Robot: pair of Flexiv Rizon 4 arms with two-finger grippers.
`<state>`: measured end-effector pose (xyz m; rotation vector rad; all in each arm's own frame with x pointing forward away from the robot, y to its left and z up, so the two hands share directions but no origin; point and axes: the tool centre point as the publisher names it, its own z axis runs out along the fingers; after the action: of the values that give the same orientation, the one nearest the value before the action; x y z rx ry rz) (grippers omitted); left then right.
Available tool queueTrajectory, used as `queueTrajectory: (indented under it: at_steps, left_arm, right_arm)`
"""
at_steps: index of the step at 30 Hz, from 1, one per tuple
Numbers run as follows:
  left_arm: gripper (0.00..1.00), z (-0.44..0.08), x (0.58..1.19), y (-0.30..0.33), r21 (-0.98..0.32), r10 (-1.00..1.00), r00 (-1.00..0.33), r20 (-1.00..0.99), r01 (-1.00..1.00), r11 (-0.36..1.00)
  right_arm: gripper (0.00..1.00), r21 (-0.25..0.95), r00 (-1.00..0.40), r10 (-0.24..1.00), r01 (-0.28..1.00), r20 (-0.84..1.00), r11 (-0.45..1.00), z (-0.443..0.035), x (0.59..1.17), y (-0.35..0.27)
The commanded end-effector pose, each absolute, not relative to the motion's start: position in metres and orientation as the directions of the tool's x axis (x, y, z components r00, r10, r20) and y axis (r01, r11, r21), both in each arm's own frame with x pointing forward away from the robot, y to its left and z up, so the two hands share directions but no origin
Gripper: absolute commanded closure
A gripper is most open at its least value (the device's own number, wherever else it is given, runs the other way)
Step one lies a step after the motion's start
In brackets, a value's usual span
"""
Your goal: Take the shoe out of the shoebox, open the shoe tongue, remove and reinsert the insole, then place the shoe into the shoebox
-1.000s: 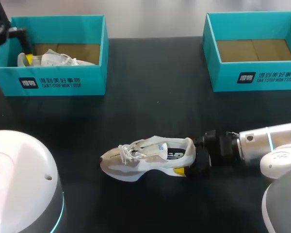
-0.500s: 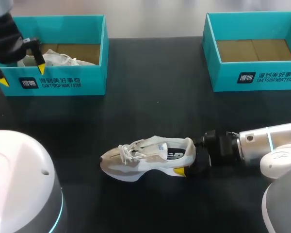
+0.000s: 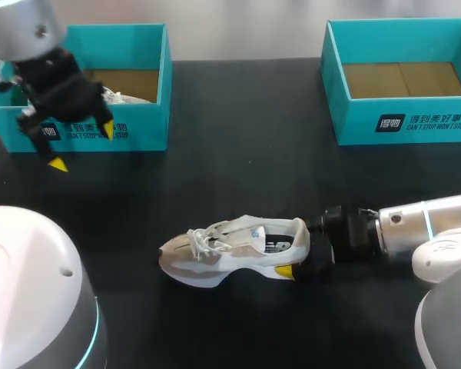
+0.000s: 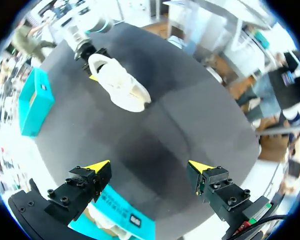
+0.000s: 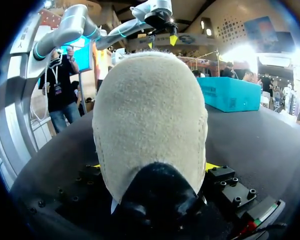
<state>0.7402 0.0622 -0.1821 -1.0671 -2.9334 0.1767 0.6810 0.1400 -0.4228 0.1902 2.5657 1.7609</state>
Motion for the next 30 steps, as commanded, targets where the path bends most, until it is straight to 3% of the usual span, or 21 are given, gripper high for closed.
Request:
queueTrajectory:
  at_steps: [1,10,14,19,26,30]
  left_arm:
    - [0.0,-0.182,0.724,0.045,0.027,0.107,-0.987,-0.122,0.105,0.994]
    - [0.0,-0.182,0.724,0.045,0.027,0.107,-0.987,-0.122,0.105,0.994]
    - [0.0,-0.205,0.714,0.016,0.076,-0.2,-0.977,-0.076,-0.206,0.976]
    - [0.0,-0.221,0.696,-0.019,0.072,-0.551,-0.833,0.047,-0.548,0.834]
    - [0.0,-0.224,0.688,-0.061,0.028,-0.787,-0.614,0.055,-0.787,0.616]
    - [0.0,-0.224,0.688,-0.061,0.028,-0.787,-0.614,0.055,-0.787,0.616]
  right_arm:
    - [1.0,0.929,-0.992,0.115,0.089,0.05,0.361,-0.422,0.68,0.14]
    - [1.0,0.929,-0.992,0.115,0.089,0.05,0.361,-0.422,0.68,0.14]
    - [1.0,0.929,-0.992,0.115,0.089,0.05,0.361,-0.422,0.68,0.14]
    - [1.0,0.929,-0.992,0.115,0.089,0.05,0.361,-0.422,0.68,0.14]
    - [1.0,0.929,-0.992,0.115,0.089,0.05,0.361,-0.422,0.68,0.14]
    - [1.0,0.929,-0.992,0.115,0.089,0.05,0.361,-0.422,0.68,0.14]
